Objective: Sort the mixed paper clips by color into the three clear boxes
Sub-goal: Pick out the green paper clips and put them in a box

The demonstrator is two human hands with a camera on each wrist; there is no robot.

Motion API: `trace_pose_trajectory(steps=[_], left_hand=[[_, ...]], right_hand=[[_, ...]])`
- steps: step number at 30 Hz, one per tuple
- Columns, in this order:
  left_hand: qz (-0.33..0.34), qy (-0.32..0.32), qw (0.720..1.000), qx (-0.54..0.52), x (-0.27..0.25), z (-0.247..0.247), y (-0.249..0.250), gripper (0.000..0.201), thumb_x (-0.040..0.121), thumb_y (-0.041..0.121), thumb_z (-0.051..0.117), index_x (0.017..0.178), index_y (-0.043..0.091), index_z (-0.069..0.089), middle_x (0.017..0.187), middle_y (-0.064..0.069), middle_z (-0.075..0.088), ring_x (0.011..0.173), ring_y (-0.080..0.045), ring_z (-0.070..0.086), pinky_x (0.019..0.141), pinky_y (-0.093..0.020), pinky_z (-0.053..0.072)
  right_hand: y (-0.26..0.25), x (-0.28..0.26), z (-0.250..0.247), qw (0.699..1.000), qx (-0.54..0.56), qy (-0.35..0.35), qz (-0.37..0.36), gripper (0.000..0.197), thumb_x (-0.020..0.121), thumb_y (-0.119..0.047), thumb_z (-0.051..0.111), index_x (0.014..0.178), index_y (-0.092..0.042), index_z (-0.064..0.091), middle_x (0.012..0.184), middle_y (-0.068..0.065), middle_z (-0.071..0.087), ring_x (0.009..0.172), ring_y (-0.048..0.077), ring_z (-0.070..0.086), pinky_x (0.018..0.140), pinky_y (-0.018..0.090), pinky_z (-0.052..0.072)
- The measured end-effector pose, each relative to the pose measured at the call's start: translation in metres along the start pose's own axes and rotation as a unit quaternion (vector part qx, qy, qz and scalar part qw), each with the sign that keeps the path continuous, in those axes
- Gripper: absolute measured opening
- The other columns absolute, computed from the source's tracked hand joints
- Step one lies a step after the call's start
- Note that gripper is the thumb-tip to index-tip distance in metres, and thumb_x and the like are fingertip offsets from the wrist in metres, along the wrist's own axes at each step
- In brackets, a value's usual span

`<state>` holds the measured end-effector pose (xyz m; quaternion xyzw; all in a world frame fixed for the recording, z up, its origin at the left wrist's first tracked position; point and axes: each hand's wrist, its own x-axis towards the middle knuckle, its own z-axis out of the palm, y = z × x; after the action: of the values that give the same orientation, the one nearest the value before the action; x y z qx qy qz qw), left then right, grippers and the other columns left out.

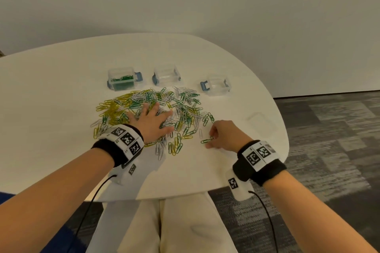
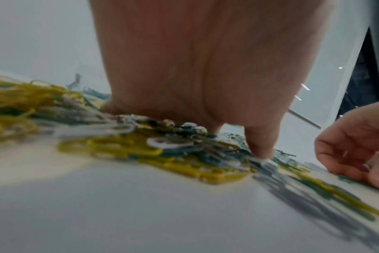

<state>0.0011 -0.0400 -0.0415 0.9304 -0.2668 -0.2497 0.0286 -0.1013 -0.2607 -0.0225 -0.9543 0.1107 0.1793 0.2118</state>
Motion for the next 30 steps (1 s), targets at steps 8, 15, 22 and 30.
trace_pose_trajectory(steps=[8, 15, 22, 30], left_hand=[[0.073, 0.100, 0.992, 0.023, -0.040, 0.009, 0.056, 0.024, 0.084, 0.043, 0.061, 0.096, 0.022, 0.060, 0.110, 0.000, 0.049, 0.111, -0.022, 0.043, 0.097, -0.041, 0.038], [0.053, 0.083, 0.994, 0.037, -0.032, 0.012, 0.067, 0.019, 0.087, 0.035, 0.063, 0.098, 0.020, 0.067, 0.111, -0.002, 0.061, 0.107, -0.024, 0.055, 0.088, -0.036, 0.044], [0.091, 0.082, 0.992, 0.002, -0.028, 0.010, 0.062, 0.009, 0.083, 0.027, 0.067, 0.088, 0.020, 0.069, 0.101, 0.000, 0.063, 0.098, -0.020, 0.058, 0.082, -0.033, 0.048], [0.016, 0.108, 0.892, -0.439, -0.024, -0.004, 0.037, 0.014, 0.085, 0.003, 0.063, 0.089, 0.010, 0.052, 0.078, -0.012, 0.066, 0.068, -0.021, 0.061, 0.065, -0.030, 0.050]], right_hand=[[-0.013, 0.011, 0.020, 0.991, -0.071, 0.025, -0.107, 0.009, 0.081, -0.004, 0.063, 0.083, -0.012, 0.059, 0.086, 0.000, 0.056, 0.082, 0.019, 0.052, 0.071, 0.024, 0.036], [-0.008, 0.005, 0.024, 0.993, -0.037, 0.021, -0.108, 0.019, 0.088, -0.005, 0.048, 0.106, -0.011, 0.054, 0.090, 0.002, 0.058, 0.083, 0.020, 0.054, 0.074, 0.029, 0.044], [0.000, 0.009, 0.018, 0.990, 0.078, 0.062, -0.097, 0.021, 0.087, -0.003, 0.048, 0.100, -0.011, 0.062, 0.076, -0.005, 0.050, 0.076, 0.016, 0.050, 0.068, 0.024, 0.043], [0.000, 0.004, 0.010, 0.985, 0.113, -0.017, -0.128, 0.012, 0.088, -0.014, 0.053, 0.082, -0.022, 0.059, 0.080, -0.006, 0.056, 0.073, 0.011, 0.050, 0.067, 0.021, 0.040]])
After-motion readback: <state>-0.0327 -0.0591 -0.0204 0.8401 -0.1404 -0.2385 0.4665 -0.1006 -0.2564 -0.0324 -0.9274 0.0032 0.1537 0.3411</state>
